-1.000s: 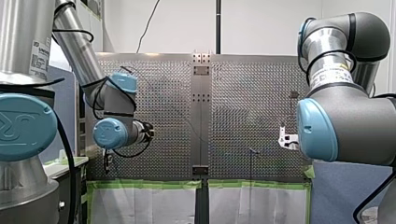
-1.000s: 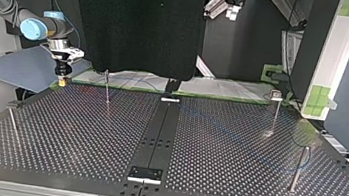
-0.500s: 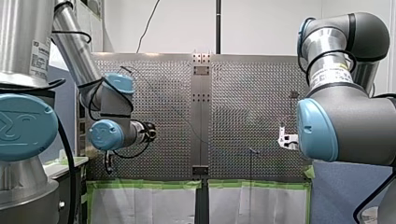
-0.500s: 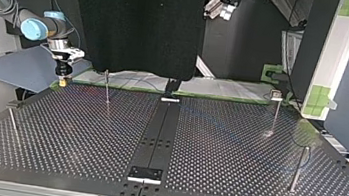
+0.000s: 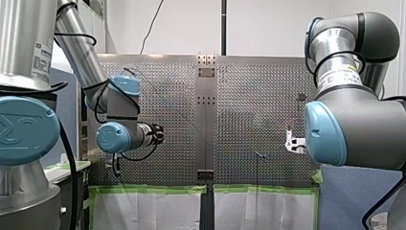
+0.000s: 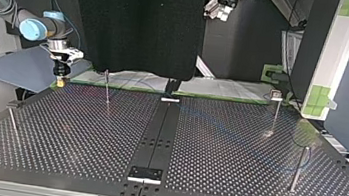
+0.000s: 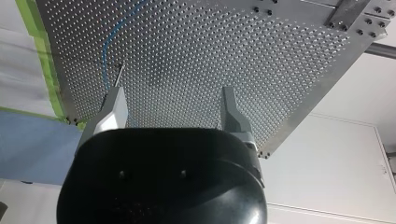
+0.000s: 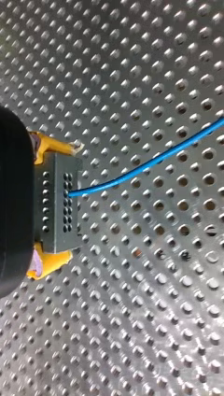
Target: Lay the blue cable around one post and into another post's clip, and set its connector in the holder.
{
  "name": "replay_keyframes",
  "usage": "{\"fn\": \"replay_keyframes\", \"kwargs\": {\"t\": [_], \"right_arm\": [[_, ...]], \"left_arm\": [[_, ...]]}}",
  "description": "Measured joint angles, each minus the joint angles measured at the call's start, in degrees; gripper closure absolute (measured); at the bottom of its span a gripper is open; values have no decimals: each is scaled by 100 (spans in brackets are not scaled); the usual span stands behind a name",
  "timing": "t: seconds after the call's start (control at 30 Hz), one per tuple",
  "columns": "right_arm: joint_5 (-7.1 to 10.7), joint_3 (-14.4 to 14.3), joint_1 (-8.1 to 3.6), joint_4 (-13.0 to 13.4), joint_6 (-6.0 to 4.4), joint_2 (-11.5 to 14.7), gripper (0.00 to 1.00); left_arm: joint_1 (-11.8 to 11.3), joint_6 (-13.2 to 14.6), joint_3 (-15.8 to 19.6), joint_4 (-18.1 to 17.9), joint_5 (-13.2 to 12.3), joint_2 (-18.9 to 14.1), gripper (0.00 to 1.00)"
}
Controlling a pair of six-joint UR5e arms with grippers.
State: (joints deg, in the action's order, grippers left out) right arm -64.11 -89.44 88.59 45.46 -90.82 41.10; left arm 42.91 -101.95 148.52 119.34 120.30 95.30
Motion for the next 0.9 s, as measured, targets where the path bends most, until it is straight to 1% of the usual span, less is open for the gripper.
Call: {"fn": "replay_keyframes", "kwargs": {"t": [0.07,0.13,0.2,0.27,0.37,0.47,0.63,0.9], "right_arm": [[-114,0,5,-31,18,88,100],[-214,0,9,-71,9,178,100],[-343,0,11,-117,-48,299,100],[-472,0,16,-141,-139,428,100],[-607,0,37,-148,-234,603,100],[-656,0,79,-164,-278,769,100],[-672,-1,188,-261,-295,1047,100],[-683,0,553,-489,-298,1466,100]], "left_arm": [[-2,0,0,2,1,1,0],[-4,-2,0,2,4,1,0],[-4,-4,0,3,5,1,0],[-3,-4,-1,1,6,1,0],[-4,-7,0,-4,6,0,0],[-5,-8,0,-9,6,0,0],[-2,-9,0,-4,6,1,0],[-4,-9,12,11,7,0,0]]}}
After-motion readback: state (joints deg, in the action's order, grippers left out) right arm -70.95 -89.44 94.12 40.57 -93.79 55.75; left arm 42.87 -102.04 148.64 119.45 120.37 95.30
